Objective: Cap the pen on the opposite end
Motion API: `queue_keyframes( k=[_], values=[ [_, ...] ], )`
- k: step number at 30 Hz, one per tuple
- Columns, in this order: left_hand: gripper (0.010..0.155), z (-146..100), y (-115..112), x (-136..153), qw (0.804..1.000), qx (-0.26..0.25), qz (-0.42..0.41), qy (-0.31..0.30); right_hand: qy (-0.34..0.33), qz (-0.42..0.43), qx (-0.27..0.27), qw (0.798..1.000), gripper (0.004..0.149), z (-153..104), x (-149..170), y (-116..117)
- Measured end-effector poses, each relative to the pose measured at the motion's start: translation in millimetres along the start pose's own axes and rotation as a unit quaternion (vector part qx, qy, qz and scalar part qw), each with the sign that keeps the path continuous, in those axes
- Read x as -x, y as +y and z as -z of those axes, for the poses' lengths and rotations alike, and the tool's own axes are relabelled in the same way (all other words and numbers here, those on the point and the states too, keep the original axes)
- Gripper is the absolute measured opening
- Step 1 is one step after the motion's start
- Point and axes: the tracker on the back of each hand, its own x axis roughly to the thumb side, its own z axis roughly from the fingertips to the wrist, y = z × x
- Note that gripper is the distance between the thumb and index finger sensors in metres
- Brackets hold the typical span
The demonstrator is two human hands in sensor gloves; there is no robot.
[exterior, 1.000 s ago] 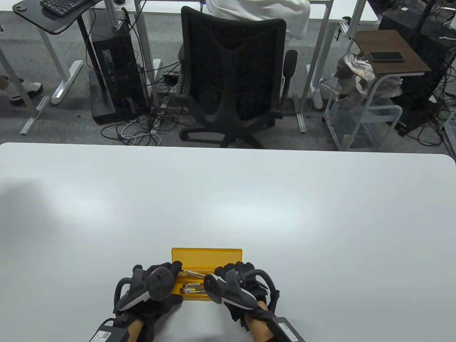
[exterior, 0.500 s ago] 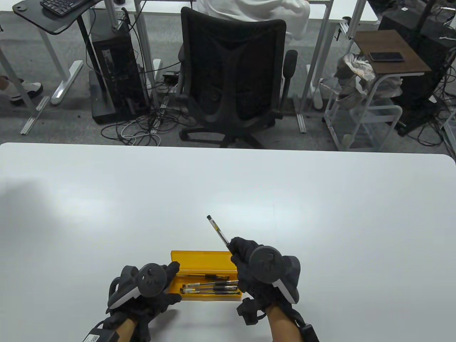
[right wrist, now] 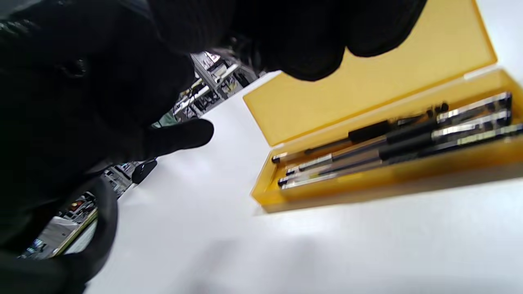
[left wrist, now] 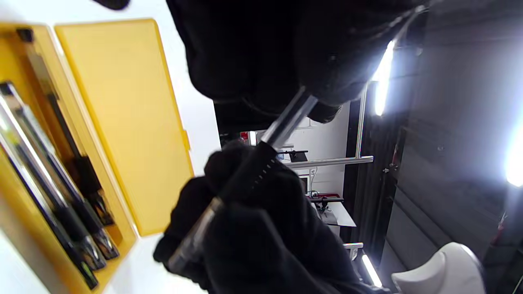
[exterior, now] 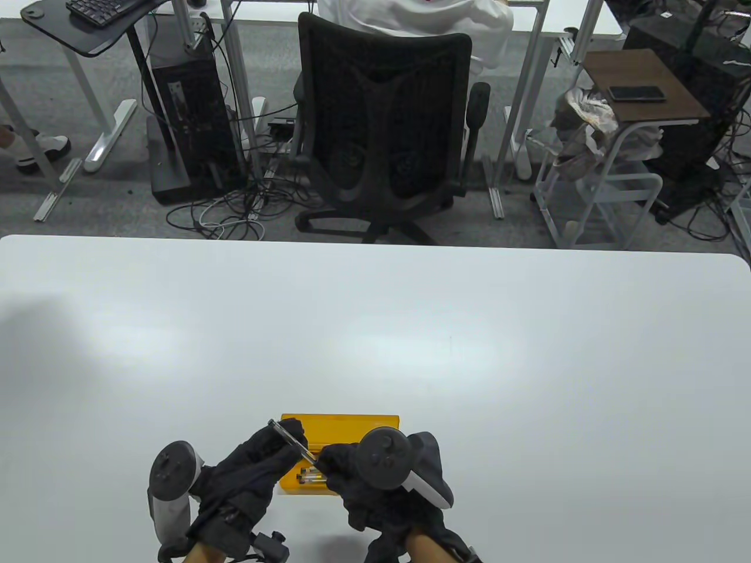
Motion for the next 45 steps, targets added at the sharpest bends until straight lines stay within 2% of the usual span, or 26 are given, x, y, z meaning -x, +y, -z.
queue_keyframes(
  k=[3, 5, 9, 13, 16, 18, 19, 20, 22, 23, 24, 25, 27, 28, 31, 35, 38, 40, 43, 45],
  values=[
    [0.052, 3.6, 0.7, 0.7, 0.998, 0.039, 0.042, -0.027, 0.014, 0.057, -0.039, 0.998, 0.049, 4.3, 9.8, 3.4],
    [0.052, 2.6, -6.2, -1.8, 0.998, 0.051, 0.027, -0.029, 0.021, 0.059, -0.047, 0.997, 0.049, 5.3, 13.4, 5.1],
    [0.052, 2.5, -9.8, -9.5, 0.995, 0.003, 0.08, -0.051, 0.018, 0.086, -0.007, 0.996, 0.049, 2.8, 19.1, -0.4],
    [0.051, 3.3, -7.7, -1.7, 0.999, 0.019, -0.014, -0.027, 0.033, 0.137, 0.007, 0.99, 0.048, 1.8, 22.9, 0.1],
    [0.057, 3.8, -12.3, -4.6, 0.998, 0.043, -0.04, -0.026, 0.048, 0.115, 0.005, 0.992, 0.048, 3.1, 21.0, 3.9],
    [0.054, 2.5, -9.5, -11.5, 0.999, -0.02, 0.029, -0.033, 0.04, 0.105, 0.002, 0.994, 0.048, 3.3, 21.1, 5.7],
    [0.056, 4.1, -6.8, -16.1, 0.992, -0.051, 0.093, -0.064, 0.029, 0.117, 0.003, 0.993, 0.048, 3.4, 17.9, 7.2],
    [0.057, 5.0, -5.2, -18.2, 0.988, -0.067, 0.116, -0.073, 0.025, 0.118, 0.012, 0.993, 0.048, 3.1, 14.6, 6.8],
    [0.057, -1.1, 4.4, -18.5, 0.989, -0.113, 0.073, -0.054, 0.017, 0.081, 0.04, 0.996, 0.047, 2.5, 4.4, 0.2],
    [0.056, 1.3, 13.7, -21.2, 0.986, -0.15, 0.052, -0.055, 0.045, 0.021, 0.038, 0.998, 0.047, -1.5, 6.8, -1.1],
    [0.056, -1.2, 39.2, -19.1, 0.976, -0.201, 0.065, -0.055, 0.038, -0.032, 0.043, 0.998, 0.047, -5.4, 14.2, -6.3],
    [0.056, -3.1, 57.7, -14.5, 0.971, -0.224, 0.057, -0.054, 0.051, -0.029, 0.065, 0.996, 0.046, -9.2, 23.2, -11.0],
    [0.056, -8.6, 69.3, -8.9, 0.975, -0.204, 0.052, -0.07, 0.077, 0.011, 0.124, 0.989, 0.046, -12.3, 37.3, -20.0],
    [0.056, -10.8, 70.3, -9.9, 0.971, -0.21, 0.079, -0.076, 0.088, 0.035, 0.146, 0.985, 0.047, -10.9, 43.3, -24.4],
    [0.055, -11.4, 62.0, -18.2, 0.962, -0.182, 0.171, -0.108, 0.091, 0.039, 0.182, 0.978, 0.047, -11.6, 45.5, -27.6],
    [0.053, -11.2, 46.8, -27.2, 0.946, -0.129, 0.262, -0.144, 0.075, 0.028, 0.185, 0.979, 0.047, -12.6, 40.9, -25.0],
    [0.05, -12.8, 34.2, -33.6, 0.911, -0.085, 0.365, -0.171, 0.066, 0.011, 0.187, 0.98, 0.046, -13.0, 38.6, -23.2],
    [0.048, -12.5, 23.1, -39.4, 0.874, -0.058, 0.442, -0.19, 0.059, 0.0, 0.186, 0.981, 0.045, -14.5, 37.2, -21.3],
    [0.048, -11.4, 9.0, -44.8, 0.844, -0.032, 0.494, -0.207, 0.039, -0.01, 0.189, 0.981, 0.046, -15.5, 33.6, -18.7],
    [0.047, -11.0, 2.7, -46.3, 0.836, -0.023, 0.505, -0.213, 0.026, -0.009, 0.179, 0.984, 0.046, -14.8, 30.8, -16.3]
  ],
)
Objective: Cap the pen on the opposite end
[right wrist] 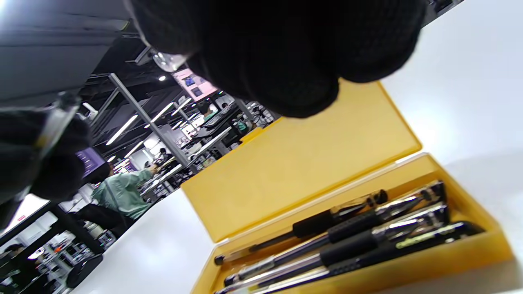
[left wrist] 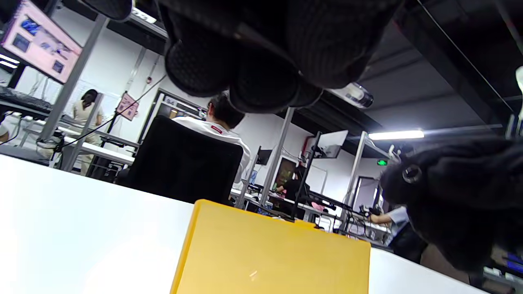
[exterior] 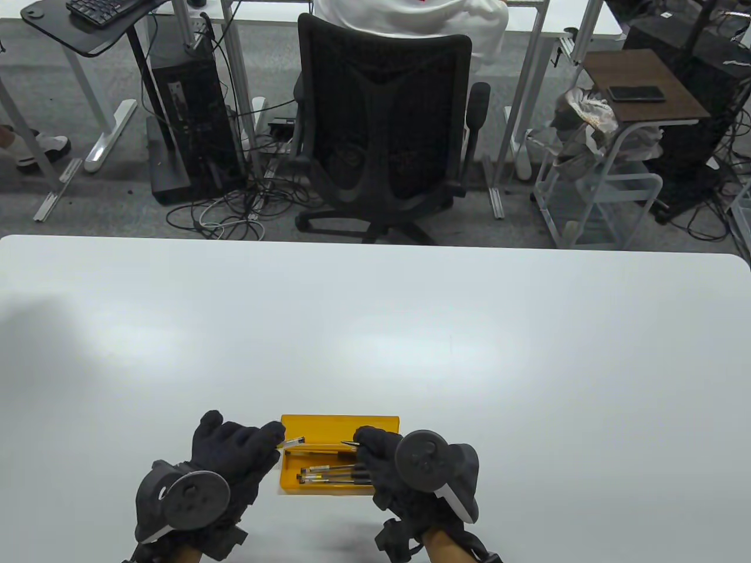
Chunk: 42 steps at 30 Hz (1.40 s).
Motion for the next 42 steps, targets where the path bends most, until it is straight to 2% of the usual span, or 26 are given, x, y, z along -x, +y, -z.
queue_keyframes(
  k=[7, 16, 19, 23, 33, 37, 40, 42],
  values=[
    [0.048, 2.2, -5.0, -11.3, 1.0, 0.018, 0.011, -0.022, -0.035, 0.03, -0.005, 0.999, 0.046, -2.2, -12.4, 7.1],
    [0.047, 3.9, -11.7, -23.0, 0.998, 0.04, 0.017, -0.042, -0.047, 0.018, -0.025, 0.998, 0.046, -3.8, -15.4, 12.7],
    [0.047, 4.1, -13.6, -28.1, 0.996, 0.052, 0.043, -0.059, -0.063, -0.002, -0.039, 0.997, 0.046, -5.3, -19.4, 13.8],
    [0.047, 4.0, -14.8, -36.8, 0.993, 0.053, 0.066, -0.077, -0.096, -0.093, -0.027, 0.991, 0.046, -10.0, -31.6, 14.7],
    [0.045, 3.2, -10.6, -43.6, 0.991, 0.032, 0.082, -0.098, -0.11, -0.094, -0.018, 0.989, 0.048, -15.5, -40.1, 15.3],
    [0.045, 2.6, -11.6, -42.6, 0.99, 0.029, 0.102, -0.095, -0.108, -0.108, -0.048, 0.987, 0.049, -15.0, -41.2, 20.0],
    [0.046, 3.7, -16.9, -38.7, 0.989, 0.05, 0.108, -0.083, -0.107, -0.129, -0.067, 0.984, 0.049, -14.7, -42.2, 26.7],
    [0.046, 2.8, -20.9, -36.5, 0.99, 0.061, 0.1, -0.082, -0.103, -0.146, -0.055, 0.982, 0.049, -14.1, -42.7, 26.2]
  ],
)
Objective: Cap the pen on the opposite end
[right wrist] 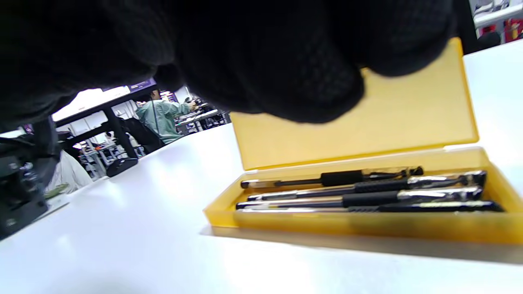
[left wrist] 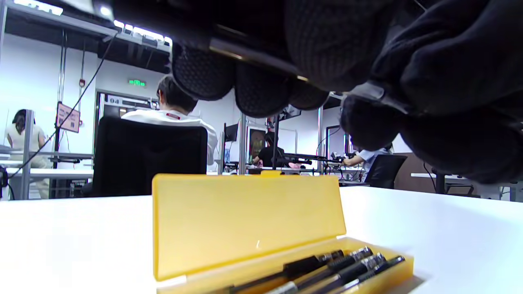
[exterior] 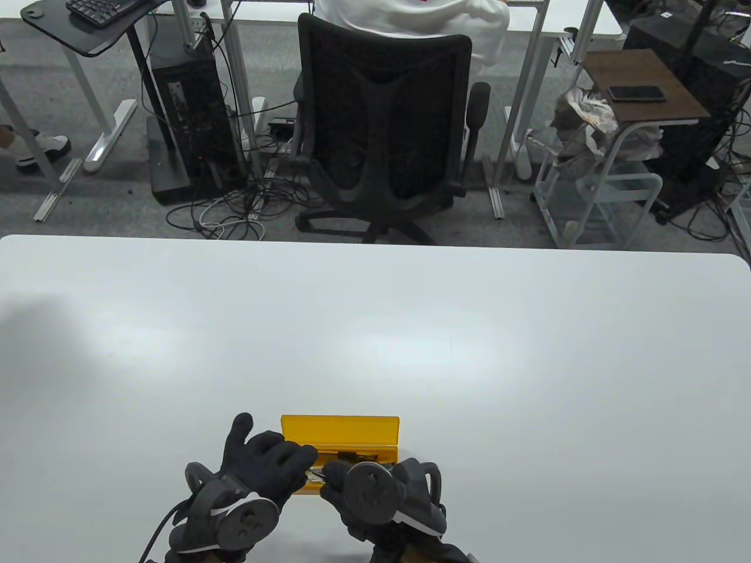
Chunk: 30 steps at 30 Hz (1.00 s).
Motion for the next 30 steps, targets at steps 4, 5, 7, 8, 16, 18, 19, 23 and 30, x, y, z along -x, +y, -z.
queue_keyframes(
  k=[4, 5, 7, 8, 16, 18, 19, 23, 30],
  values=[
    [0.047, 0.5, -1.3, -0.2, 1.0, -0.001, -0.005, 0.002, 0.022, 0.004, -0.014, 1.0, 0.047, 2.1, 4.2, 0.6],
    [0.049, 0.6, -1.5, -0.3, 1.0, -0.004, -0.008, 0.005, 0.032, 0.006, -0.021, 0.999, 0.047, 3.0, 6.0, 1.3],
    [0.061, -0.2, 1.3, 3.0, 0.999, -0.02, -0.019, 0.025, 0.062, 0.003, -0.019, 0.998, 0.048, 3.2, 11.2, 1.4],
    [0.068, -2.3, 4.8, 6.8, 0.997, -0.043, -0.032, 0.047, 0.086, -0.01, -0.01, 0.996, 0.048, 2.6, 14.7, -0.8],
    [0.061, -20.4, -22.7, 45.9, 0.81, -0.054, -0.524, 0.257, 0.101, 0.18, 0.037, 0.978, 0.048, -2.0, 32.1, -8.1],
    [0.063, -21.5, -32.8, 46.6, 0.744, -0.046, -0.613, 0.263, 0.071, 0.205, 0.019, 0.976, 0.048, -0.5, 28.6, -5.3],
    [0.063, -19.4, -35.3, 46.8, 0.732, -0.037, -0.637, 0.237, 0.07, 0.206, 0.012, 0.976, 0.048, -0.1, 25.5, -3.6],
    [0.057, -14.5, -31.2, 41.6, 0.787, -0.022, -0.586, 0.191, 0.047, 0.184, -0.024, 0.981, 0.048, 2.3, 17.5, 2.9],
    [0.05, -11.8, -13.7, 42.1, 0.845, -0.064, -0.5, 0.176, 0.069, 0.202, -0.038, 0.976, 0.05, 4.7, 17.5, 7.2]
  ],
)
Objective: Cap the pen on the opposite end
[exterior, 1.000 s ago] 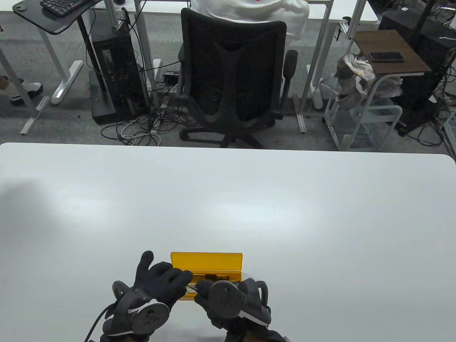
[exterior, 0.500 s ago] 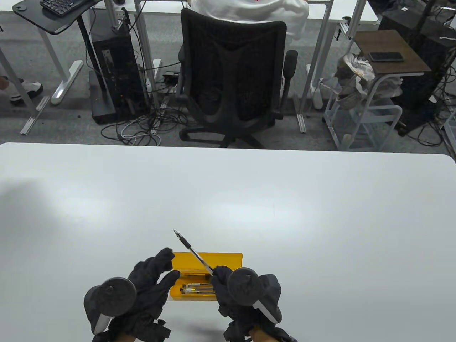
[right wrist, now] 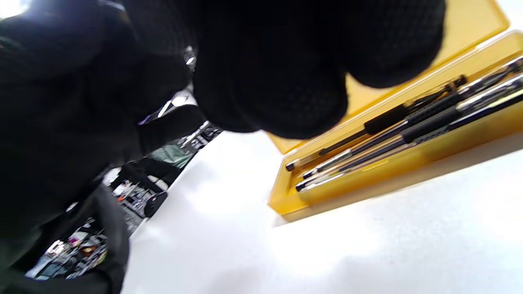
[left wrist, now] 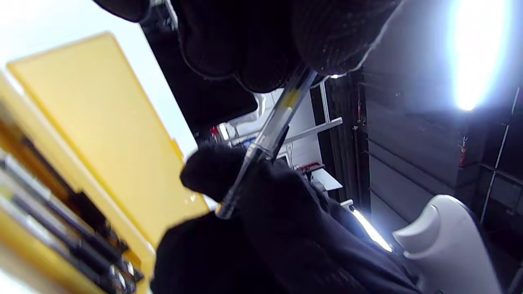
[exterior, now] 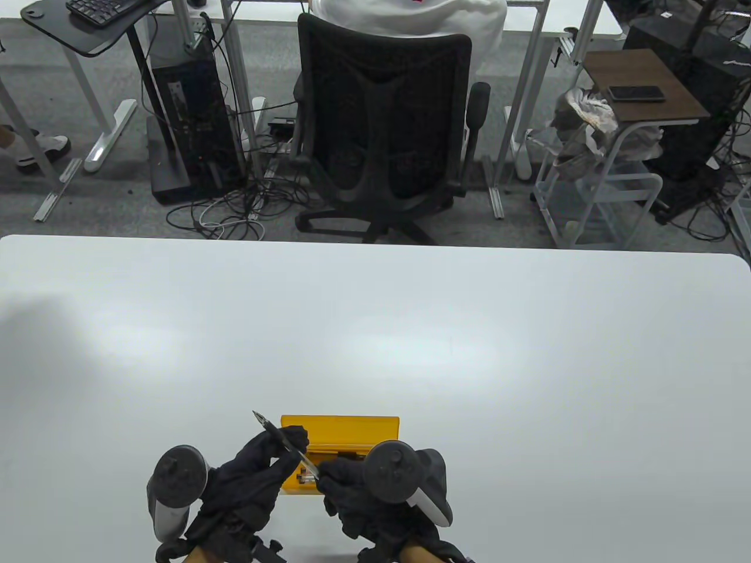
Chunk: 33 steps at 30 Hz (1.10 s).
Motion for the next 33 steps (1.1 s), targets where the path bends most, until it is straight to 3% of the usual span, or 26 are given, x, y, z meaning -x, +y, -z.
queue_keyframes(
  k=[2, 4, 7, 10, 13, 17, 22, 26, 33],
  values=[
    [0.05, -0.4, 16.1, -0.6, 0.997, -0.067, 0.046, 0.006, 0.017, -0.045, 0.008, 0.999, 0.051, -1.0, 4.5, -2.6],
    [0.05, 2.5, 31.3, 3.9, 0.988, -0.089, 0.122, 0.028, 0.028, -0.063, 0.02, 0.997, 0.053, -2.0, 8.2, -4.4],
    [0.05, 3.8, 49.8, 18.0, 0.951, -0.1, 0.276, 0.098, 0.035, -0.052, 0.018, 0.998, 0.053, -0.8, 10.8, -5.4],
    [0.051, 8.7, 54.8, 34.2, 0.899, -0.078, 0.399, 0.165, 0.028, -0.065, 0.036, 0.997, 0.053, -0.8, 11.7, -6.3],
    [0.052, 15.2, 47.4, 49.9, 0.862, -0.029, 0.447, 0.237, 0.022, -0.068, 0.053, 0.996, 0.054, -1.2, 12.5, -8.1],
    [0.053, 23.4, 35.3, 64.4, 0.811, 0.014, 0.519, 0.27, 0.018, -0.062, 0.053, 0.997, 0.054, -1.6, 13.1, -8.5],
    [0.055, 25.9, 23.6, 71.9, 0.784, 0.052, 0.543, 0.296, 0.013, -0.077, 0.051, 0.996, 0.054, -1.1, 11.8, -7.7],
    [0.056, 26.9, 16.8, 73.4, 0.765, 0.054, 0.571, 0.293, 0.009, -0.078, 0.045, 0.996, 0.053, -0.5, 11.2, -6.1],
    [0.056, 25.2, 13.2, 74.0, 0.76, 0.04, 0.579, 0.291, 0.009, -0.08, 0.04, 0.996, 0.054, -0.5, 10.7, -5.2]
  ],
)
